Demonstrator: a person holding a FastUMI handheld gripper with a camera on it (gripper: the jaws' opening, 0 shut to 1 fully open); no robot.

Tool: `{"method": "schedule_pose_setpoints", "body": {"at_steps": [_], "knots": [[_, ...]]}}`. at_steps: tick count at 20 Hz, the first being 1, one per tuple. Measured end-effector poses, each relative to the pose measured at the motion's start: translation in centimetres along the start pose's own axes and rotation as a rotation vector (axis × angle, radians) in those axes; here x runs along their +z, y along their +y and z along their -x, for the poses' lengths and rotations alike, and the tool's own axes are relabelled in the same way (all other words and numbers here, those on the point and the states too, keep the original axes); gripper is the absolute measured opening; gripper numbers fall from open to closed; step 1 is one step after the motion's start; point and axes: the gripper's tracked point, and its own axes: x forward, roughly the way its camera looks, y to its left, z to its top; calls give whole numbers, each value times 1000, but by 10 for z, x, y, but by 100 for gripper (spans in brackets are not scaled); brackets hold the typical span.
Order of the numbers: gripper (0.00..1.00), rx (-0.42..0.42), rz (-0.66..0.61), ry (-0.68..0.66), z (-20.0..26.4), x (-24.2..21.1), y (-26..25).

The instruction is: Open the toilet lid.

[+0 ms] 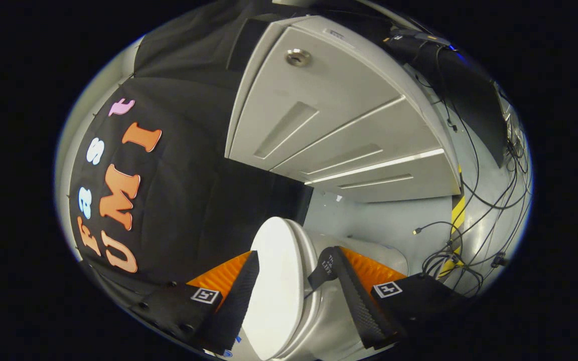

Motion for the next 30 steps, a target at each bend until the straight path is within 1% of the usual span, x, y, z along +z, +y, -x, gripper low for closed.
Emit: {"method": "schedule_pose_setpoints", "body": {"at_steps": [5, 6, 7, 8, 10, 13, 15, 16, 18, 19, 20, 21, 22, 24, 25, 27, 30], "knots": [[84, -16, -28, -10, -7, 11, -4], [82, -32, -20, -16, -8, 12, -7], [80, -65, -4, -15, -7, 12, -17], [81, -77, -3, -22, -7, 11, -23], [81, -80, -37, 10, -10, 3, -28], [72, -84, -39, 39, -16, -3, -34], [66, -59, -60, 59, -20, -6, -27], [63, -62, -78, 70, -23, -6, -26], [41, -57, -105, 89, -26, -10, -25], [41, -81, -116, 93, -27, -12, -30], [30, -65, -152, 89, -29, -8, -28], [19, -72, -185, 92, -27, -11, -28], [14, -66, -213, 90, -24, -10, -26], [13, -55, -220, 89, -20, -10, -23], [8, -66, -198, 87, -19, -10, -20], [8, -67, -165, 82, -14, -9, -10], [8, -35, -145, 76, -6, -4, 14]]}}
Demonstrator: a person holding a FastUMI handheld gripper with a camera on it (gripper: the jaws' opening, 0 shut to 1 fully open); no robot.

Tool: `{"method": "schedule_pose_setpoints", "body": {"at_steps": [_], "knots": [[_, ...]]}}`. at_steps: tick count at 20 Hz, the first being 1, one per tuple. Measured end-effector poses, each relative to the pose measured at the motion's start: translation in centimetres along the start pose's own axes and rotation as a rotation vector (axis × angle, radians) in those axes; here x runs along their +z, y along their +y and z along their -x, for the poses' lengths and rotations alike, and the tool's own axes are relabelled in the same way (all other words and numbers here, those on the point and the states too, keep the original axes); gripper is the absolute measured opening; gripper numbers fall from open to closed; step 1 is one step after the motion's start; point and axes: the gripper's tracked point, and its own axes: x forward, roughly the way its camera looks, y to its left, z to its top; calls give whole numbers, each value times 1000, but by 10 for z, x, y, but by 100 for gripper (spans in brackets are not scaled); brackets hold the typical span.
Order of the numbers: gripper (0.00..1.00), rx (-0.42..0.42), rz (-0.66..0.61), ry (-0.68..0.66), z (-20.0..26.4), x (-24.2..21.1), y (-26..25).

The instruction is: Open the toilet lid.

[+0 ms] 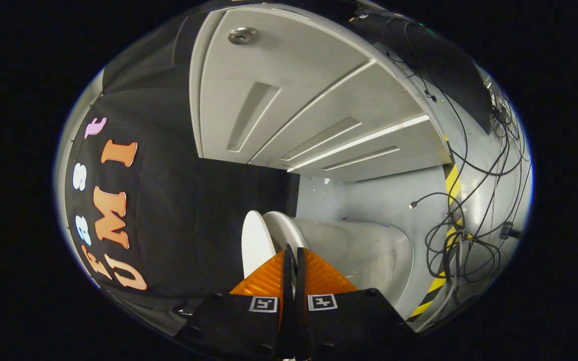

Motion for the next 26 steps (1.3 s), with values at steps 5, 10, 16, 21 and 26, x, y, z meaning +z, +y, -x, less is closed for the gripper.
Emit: {"method": "schedule_pose_setpoints", "body": {"at_steps": [5, 10, 16, 21, 26], "knots": [[8, 26, 111, 2, 18, -5, 41], [8, 79, 225, -68, 30, -5, 96], [8, 148, 415, -150, 56, -23, 173], [8, 146, 639, -167, 73, -60, 211], [8, 176, 676, -181, 85, -83, 243]]}}
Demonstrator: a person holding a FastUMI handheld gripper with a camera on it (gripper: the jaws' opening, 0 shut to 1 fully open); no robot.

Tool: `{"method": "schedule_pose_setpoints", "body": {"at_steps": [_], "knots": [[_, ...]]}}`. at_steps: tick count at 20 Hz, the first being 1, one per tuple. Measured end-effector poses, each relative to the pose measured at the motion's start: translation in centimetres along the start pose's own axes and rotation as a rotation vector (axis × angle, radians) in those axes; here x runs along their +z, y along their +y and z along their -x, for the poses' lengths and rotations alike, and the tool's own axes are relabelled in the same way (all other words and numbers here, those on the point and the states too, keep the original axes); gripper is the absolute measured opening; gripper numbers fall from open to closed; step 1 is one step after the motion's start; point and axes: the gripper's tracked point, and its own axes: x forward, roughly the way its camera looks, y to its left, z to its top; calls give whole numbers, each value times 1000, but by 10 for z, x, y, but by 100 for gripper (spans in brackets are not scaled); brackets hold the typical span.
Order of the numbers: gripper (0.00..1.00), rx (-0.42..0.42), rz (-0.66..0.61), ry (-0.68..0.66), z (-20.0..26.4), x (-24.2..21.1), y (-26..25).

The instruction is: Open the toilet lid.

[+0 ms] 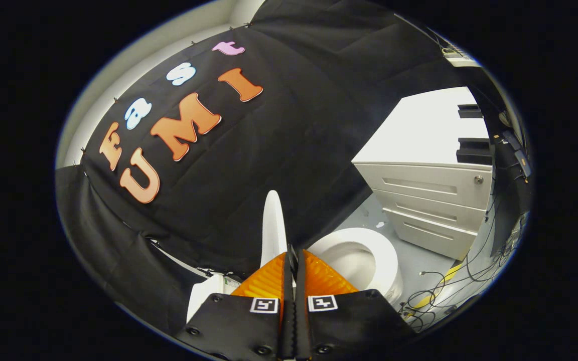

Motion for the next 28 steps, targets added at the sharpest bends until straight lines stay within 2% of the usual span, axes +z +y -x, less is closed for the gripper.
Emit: {"method": "schedule_pose_setpoints", "body": {"at_steps": [6, 13, 28], "knots": [[8, 66, 33, -13, 14, -4, 47], [8, 135, 128, -31, 34, -14, 110], [8, 263, 415, -49, 73, -84, 246]]}}
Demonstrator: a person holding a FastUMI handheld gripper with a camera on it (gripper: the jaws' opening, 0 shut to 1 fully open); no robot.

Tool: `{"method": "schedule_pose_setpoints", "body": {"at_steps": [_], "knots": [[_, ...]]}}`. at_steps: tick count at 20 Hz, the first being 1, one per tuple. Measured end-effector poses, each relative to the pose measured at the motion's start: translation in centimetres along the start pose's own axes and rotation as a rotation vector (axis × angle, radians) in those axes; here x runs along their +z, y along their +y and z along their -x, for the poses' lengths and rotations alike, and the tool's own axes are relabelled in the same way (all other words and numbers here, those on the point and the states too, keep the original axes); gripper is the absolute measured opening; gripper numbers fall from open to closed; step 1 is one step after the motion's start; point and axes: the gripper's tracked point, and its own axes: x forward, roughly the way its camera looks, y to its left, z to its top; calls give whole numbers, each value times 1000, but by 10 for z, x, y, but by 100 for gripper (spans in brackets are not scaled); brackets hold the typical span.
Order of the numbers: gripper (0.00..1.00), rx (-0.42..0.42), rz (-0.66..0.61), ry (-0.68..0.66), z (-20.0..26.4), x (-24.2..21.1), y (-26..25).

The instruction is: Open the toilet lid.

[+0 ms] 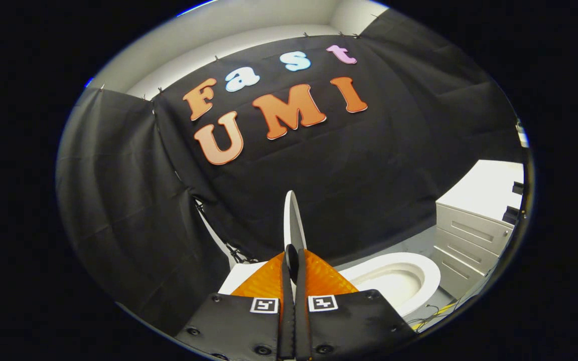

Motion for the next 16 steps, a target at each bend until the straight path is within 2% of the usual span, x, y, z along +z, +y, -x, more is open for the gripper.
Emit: {"method": "schedule_pose_setpoints", "body": {"at_steps": [16], "knots": [[8, 81, 171, 29, -1, -32, 100]]}}
